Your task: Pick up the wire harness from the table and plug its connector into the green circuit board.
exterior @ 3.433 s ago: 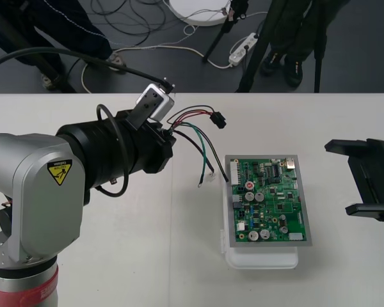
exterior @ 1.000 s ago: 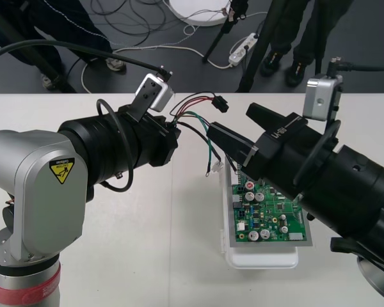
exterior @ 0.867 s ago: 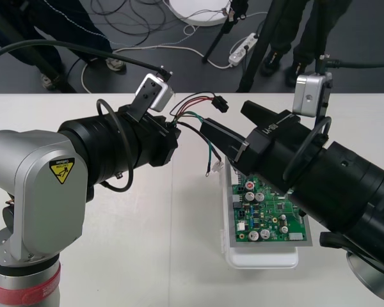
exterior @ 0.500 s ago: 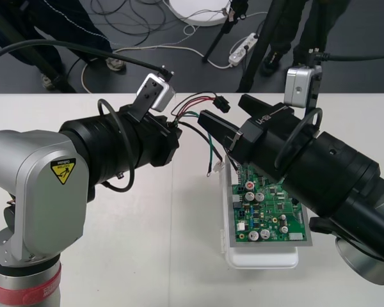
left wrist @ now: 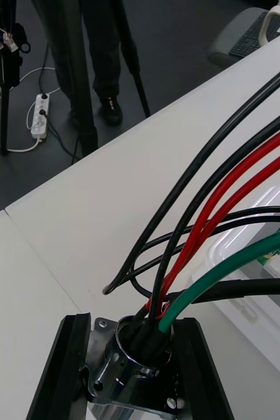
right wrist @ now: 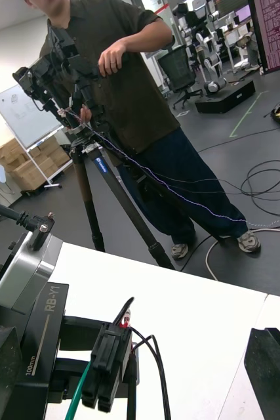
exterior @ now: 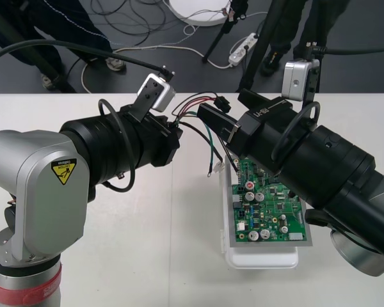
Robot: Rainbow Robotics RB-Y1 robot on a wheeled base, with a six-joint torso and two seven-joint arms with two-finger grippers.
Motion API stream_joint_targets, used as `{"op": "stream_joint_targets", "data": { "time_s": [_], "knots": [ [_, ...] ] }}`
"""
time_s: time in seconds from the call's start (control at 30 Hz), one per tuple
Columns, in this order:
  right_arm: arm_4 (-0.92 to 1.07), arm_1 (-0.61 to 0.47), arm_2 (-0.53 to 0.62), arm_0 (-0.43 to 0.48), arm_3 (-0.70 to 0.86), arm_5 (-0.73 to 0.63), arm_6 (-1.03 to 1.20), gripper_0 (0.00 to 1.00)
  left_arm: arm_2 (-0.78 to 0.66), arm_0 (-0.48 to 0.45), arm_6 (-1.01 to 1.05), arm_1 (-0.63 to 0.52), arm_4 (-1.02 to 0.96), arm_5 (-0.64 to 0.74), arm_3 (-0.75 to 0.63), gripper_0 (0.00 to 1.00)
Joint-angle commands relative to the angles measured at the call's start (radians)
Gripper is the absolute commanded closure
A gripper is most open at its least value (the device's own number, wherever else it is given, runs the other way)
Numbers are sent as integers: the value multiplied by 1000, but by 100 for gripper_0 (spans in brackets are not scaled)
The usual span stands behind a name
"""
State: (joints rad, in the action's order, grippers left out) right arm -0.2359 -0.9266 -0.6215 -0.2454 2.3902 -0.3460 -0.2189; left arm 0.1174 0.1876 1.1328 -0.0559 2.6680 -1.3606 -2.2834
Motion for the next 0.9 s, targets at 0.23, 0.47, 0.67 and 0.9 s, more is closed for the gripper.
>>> {"op": "stream_joint_targets", "data": {
  "time_s": [0.23, 0.47, 0.67, 0.9],
  "knots": [
    [4, 15, -14, -29, 10, -4, 27, 0, 19, 19, 73, 25, -33, 78, -33, 100],
    [3, 15, -12, -29, 10, -4, 27, 100, 24, 18, 94, 25, -39, 89, -34, 100],
    [-2, 15, -12, -29, 10, -4, 27, 100, 24, 18, 94, 25, -40, 89, -33, 100],
    [-10, 17, -12, -29, 10, -4, 29, 100, 24, 16, 74, 25, -39, 89, -34, 100]
  ]
}}
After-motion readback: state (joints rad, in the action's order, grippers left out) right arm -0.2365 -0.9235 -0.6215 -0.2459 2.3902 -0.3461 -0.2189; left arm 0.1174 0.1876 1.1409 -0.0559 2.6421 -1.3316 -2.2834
